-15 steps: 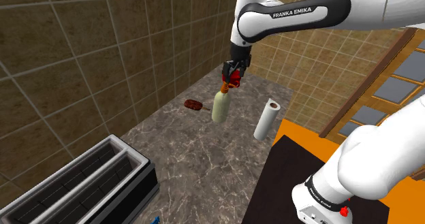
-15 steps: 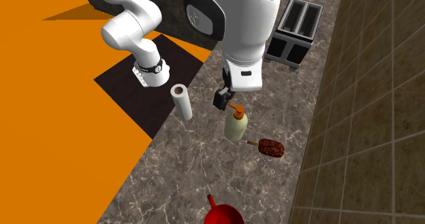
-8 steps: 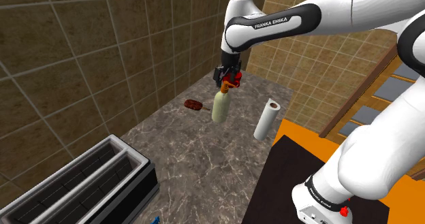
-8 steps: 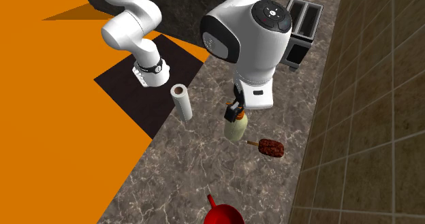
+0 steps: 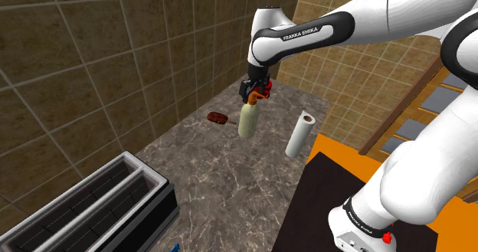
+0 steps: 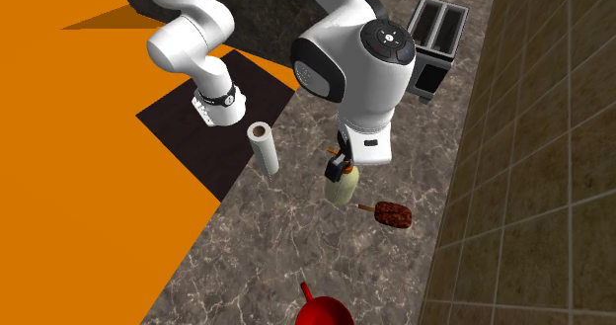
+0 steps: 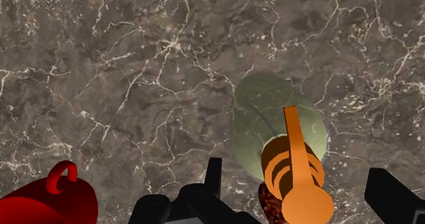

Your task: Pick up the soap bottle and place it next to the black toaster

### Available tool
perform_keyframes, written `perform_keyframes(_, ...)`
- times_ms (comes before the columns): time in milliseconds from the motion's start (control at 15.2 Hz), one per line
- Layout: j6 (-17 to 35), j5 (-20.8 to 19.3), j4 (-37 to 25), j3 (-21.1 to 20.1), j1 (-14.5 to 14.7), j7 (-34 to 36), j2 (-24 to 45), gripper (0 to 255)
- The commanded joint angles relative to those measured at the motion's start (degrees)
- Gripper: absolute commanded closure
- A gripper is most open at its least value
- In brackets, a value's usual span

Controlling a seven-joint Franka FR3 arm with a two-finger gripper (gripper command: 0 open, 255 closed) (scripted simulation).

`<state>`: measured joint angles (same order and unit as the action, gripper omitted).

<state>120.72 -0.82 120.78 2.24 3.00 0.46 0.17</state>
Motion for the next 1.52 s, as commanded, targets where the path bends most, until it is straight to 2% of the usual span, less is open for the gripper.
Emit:
perform_keyframes(0,0.0,0.0,0.0,0.0,0.0,0.0,0.0,0)
perform_keyframes(132,0.0,0.0,0.0,0.0,0.0,0.0,0.0,0)
perform_keyframes(198,0.0,0.0,0.0,0.0,0.0,0.0,0.0,255)
perform_keyframes(792,0.0,0.0,0.0,0.0,0.0,0.0,0.0,255)
perform_keyframes(1452,-7.5,0.0,-5.1,0.0,0.0,0.0,-2.4,255)
